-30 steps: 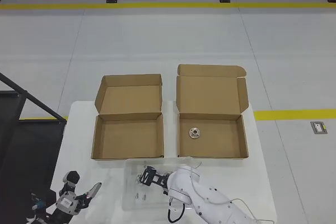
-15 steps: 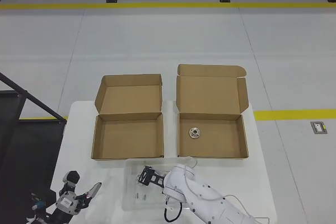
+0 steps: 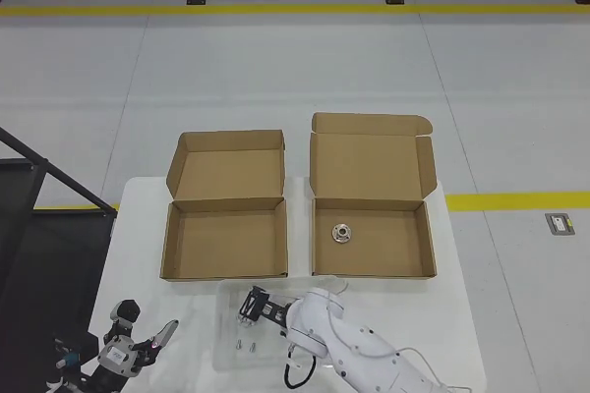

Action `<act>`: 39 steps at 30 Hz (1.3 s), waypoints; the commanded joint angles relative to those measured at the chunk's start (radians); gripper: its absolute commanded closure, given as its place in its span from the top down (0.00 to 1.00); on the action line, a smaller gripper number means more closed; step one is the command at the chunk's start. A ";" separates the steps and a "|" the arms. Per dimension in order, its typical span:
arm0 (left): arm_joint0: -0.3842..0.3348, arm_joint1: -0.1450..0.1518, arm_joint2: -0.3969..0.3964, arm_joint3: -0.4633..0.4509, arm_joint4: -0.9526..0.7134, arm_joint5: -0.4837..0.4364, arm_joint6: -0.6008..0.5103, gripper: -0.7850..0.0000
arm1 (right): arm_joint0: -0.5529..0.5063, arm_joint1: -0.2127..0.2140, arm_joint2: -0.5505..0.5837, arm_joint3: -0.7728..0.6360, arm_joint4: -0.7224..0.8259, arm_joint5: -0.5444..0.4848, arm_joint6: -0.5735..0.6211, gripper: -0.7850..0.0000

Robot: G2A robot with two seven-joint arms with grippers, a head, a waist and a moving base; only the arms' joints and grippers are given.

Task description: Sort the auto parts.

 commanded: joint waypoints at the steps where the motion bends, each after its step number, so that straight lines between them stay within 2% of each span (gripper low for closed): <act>1: 0.000 0.000 0.000 0.000 0.000 0.000 0.000 1.00 | -0.034 0.016 0.028 -0.081 -0.035 0.003 0.018 0.00; 7: 0.000 0.000 0.000 0.000 0.000 0.000 0.000 1.00 | -0.171 0.074 0.157 -0.353 -0.122 -0.073 0.025 0.00; 10: 0.000 0.000 0.000 0.000 0.000 0.000 0.000 1.00 | -0.257 0.104 0.239 -0.495 -0.167 -0.140 -0.052 0.00; 13: 0.000 0.000 0.000 0.000 0.000 0.000 0.000 1.00 | -0.354 0.135 0.305 -0.619 -0.265 -0.231 -0.190 0.00; 24: 0.000 0.000 0.000 0.000 0.000 0.000 0.000 1.00 | -0.371 0.139 0.313 -0.619 -0.277 -0.232 -0.215 0.00; 30: 0.000 0.000 0.000 0.000 0.000 0.000 0.000 1.00 | -0.301 0.141 0.369 -0.566 -0.346 -0.199 -0.308 0.00; 35: 0.000 0.000 0.000 0.000 0.000 0.000 0.000 1.00 | -0.295 0.165 0.497 -0.547 -0.375 -0.301 -0.470 0.00; 39: 0.000 0.000 0.000 0.000 0.000 0.000 0.000 1.00 | -0.254 0.182 0.563 -0.476 -0.413 -0.426 -0.496 0.00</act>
